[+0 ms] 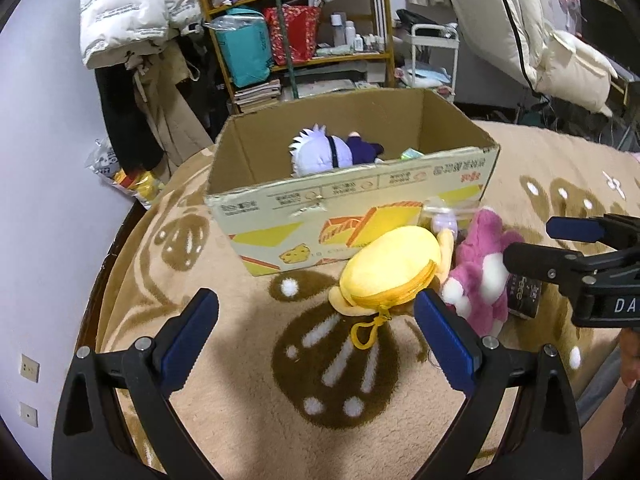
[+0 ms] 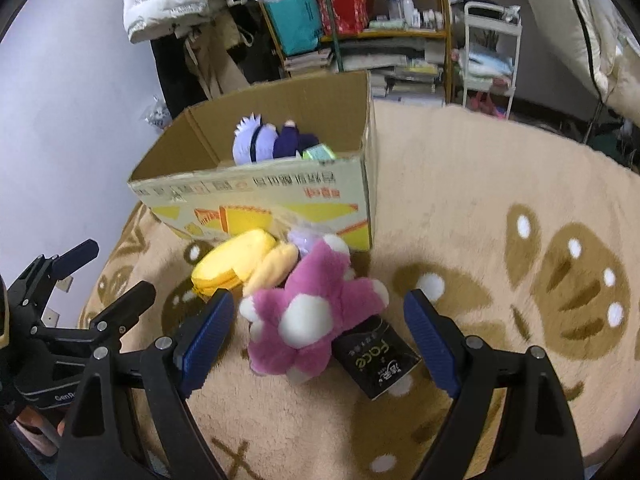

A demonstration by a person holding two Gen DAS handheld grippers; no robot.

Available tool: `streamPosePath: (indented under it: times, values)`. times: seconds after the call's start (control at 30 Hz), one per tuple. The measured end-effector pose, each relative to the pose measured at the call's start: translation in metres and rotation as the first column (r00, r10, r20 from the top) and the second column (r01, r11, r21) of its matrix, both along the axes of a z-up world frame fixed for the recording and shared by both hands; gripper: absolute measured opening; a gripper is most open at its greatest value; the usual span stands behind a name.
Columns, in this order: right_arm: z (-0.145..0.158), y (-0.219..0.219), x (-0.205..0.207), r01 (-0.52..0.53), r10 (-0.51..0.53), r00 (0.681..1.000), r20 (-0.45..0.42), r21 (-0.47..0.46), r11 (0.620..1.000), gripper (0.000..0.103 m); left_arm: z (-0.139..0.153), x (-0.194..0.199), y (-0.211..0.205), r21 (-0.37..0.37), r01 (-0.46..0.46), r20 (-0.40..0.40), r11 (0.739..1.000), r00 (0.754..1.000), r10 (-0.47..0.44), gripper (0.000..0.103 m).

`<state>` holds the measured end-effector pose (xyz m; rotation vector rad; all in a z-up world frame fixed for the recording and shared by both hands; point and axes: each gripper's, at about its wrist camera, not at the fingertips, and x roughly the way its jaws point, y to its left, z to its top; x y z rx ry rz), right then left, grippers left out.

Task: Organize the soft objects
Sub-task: 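Grasp the yellow round plush with the left tool while the right tool grasps the pink plush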

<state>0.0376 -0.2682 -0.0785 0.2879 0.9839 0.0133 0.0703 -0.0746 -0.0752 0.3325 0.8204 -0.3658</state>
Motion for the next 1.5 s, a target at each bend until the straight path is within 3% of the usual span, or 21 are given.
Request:
streamPosePath:
  times: [0.33, 0.8, 0.93, 1.43, 1.5]
  values:
    - [-0.024, -0.003, 0.017, 0.009, -0.006, 0.996, -0.093, 0.033, 0.999, 0.087, -0.022, 0.007, -0.024, 0.049, 0.071, -0.038, 0.996, 0.997, -0.069, 0.097]
    - [-0.039, -0.002, 0.041, -0.005, 0.011, 0.993, -0.118, 0.049, 0.999, 0.080, -0.062, 0.015, -0.052, 0.165, 0.160, -0.077, 0.973, 0.986, -0.149, 0.097]
    - [-0.041, -0.006, 0.046, 0.000, 0.007, 0.992, -0.123, 0.056, 0.998, 0.075, -0.070, 0.019, -0.056, 0.182, 0.163, -0.074, 0.970, 0.986, -0.151, 0.097]
    - [-0.047, -0.007, 0.052, -0.001, 0.010, 0.990, -0.137, 0.064, 0.998, 0.074, -0.077, 0.036, -0.060, 0.196, 0.171, -0.013, 0.966, 0.985, -0.172, 0.097]
    - [-0.047, -0.007, 0.052, -0.002, 0.011, 0.990, -0.138, 0.065, 0.998, 0.074, -0.076, 0.034, -0.062, 0.198, 0.183, -0.004, 0.963, 0.983, -0.186, 0.091]
